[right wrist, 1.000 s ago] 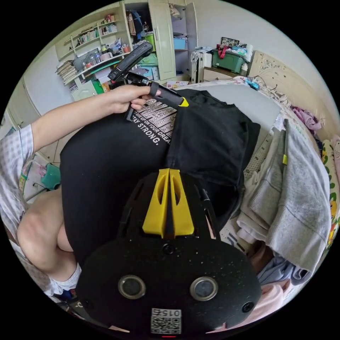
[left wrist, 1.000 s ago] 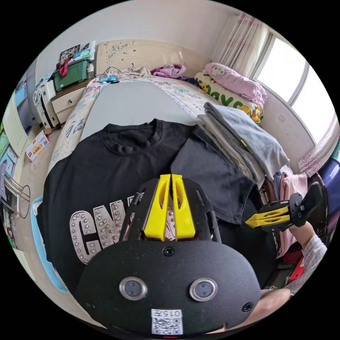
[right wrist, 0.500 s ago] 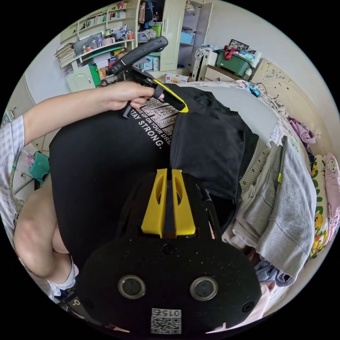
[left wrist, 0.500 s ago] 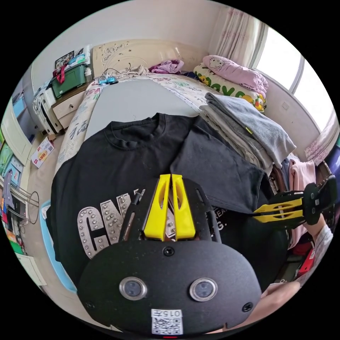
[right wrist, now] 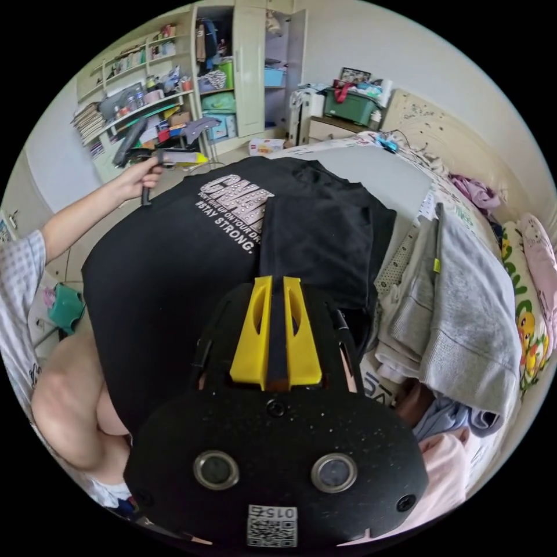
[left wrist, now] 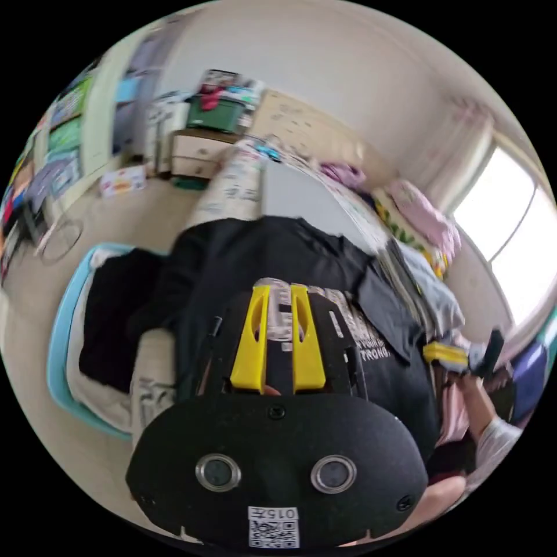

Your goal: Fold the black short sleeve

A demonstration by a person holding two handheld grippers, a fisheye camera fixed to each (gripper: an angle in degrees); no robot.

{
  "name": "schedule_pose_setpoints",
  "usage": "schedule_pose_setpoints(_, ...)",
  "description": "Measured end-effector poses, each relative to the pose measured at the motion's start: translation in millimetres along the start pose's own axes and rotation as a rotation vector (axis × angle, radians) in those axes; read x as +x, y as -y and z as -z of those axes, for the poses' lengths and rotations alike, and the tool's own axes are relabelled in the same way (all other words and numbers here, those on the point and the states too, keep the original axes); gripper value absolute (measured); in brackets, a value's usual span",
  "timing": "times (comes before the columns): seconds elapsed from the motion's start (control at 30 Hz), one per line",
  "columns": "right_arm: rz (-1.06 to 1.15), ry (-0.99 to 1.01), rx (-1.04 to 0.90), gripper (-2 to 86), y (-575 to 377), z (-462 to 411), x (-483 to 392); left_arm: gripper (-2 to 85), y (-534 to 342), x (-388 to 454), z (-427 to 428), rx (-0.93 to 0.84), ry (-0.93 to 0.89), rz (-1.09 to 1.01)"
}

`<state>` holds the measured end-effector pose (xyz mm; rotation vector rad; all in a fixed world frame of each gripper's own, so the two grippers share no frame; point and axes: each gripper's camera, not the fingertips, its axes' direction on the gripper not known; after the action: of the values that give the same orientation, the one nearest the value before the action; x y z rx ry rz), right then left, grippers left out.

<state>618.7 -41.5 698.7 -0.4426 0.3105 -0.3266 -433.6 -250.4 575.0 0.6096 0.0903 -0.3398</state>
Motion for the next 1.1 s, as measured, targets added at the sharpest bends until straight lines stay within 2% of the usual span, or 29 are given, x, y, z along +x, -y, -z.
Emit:
schedule_pose_setpoints(0.13,-0.106,-0.066,-0.064,4.7,10,-41,4,6.8,-37,-173,69,0.160,-0.007,0.498)
schedule_pose_setpoints(0.23,-0.131,-0.076,-0.077,4.3,10,-62,1,8.6,-63,-249,65,0.126,-0.135,0.680)
schedule_pose_setpoints(0.33,-0.173,-0.064,-0.055,3.8,8,-69,2,10.2,-69,-293,30,-0.005,-0.294,0.769)
schedule_pose_setpoints(0.5,-0.177,-0.099,-0.048,2.5,10,-80,-5,11.4,-65,-316,-8,-0.001,-0.491,0.879)
schedule_pose_setpoints(0.57,-0.158,-0.128,-0.055,1.7,12,-85,-12,9.5,-60,-313,-13,0.008,-0.501,0.880)
schedule_pose_setpoints(0.67,-0.121,-0.174,-0.072,0.7,15,-92,-22,2.4,-52,-298,2,0.079,-0.395,0.849)
schedule_pose_setpoints(0.77,-0.108,-0.200,-0.091,0.1,18,-99,-27,0.0,-42,-256,50,0.287,-0.170,0.743)
schedule_pose_setpoints(0.8,-0.110,-0.205,-0.099,-0.2,19,-101,-27,-0.3,-30,-218,72,0.366,-0.078,0.581)
schedule_pose_setpoints(0.83,-0.116,-0.210,-0.106,-0.4,20,-102,-27,-0.4,-16,-167,88,0.400,-0.032,0.338)
schedule_pose_setpoints(0.87,-0.124,-0.214,-0.110,-0.5,21,-103,-26,-0.5,-11,-139,92,0.397,-0.030,0.210)
schedule_pose_setpoints(0.93,-0.149,-0.207,-0.131,-0.6,23,-103,-23,-0.4,-18,-23,86,0.258,-0.188,-0.318)
schedule_pose_setpoints(1.0,-0.168,-0.202,-0.141,-0.4,24,-98,-20,0.0,-47,53,66,0.071,-0.153,-0.610)
schedule_pose_setpoints(1.03,-0.184,-0.195,-0.130,-0.1,24,-92,-18,0.4,-71,83,51,0.010,-0.070,-0.707)
schedule_pose_setpoints(1.1,-0.198,-0.180,-0.111,0.3,26,-81,-15,1.2,-98,98,34,-0.008,0.010,-0.740)
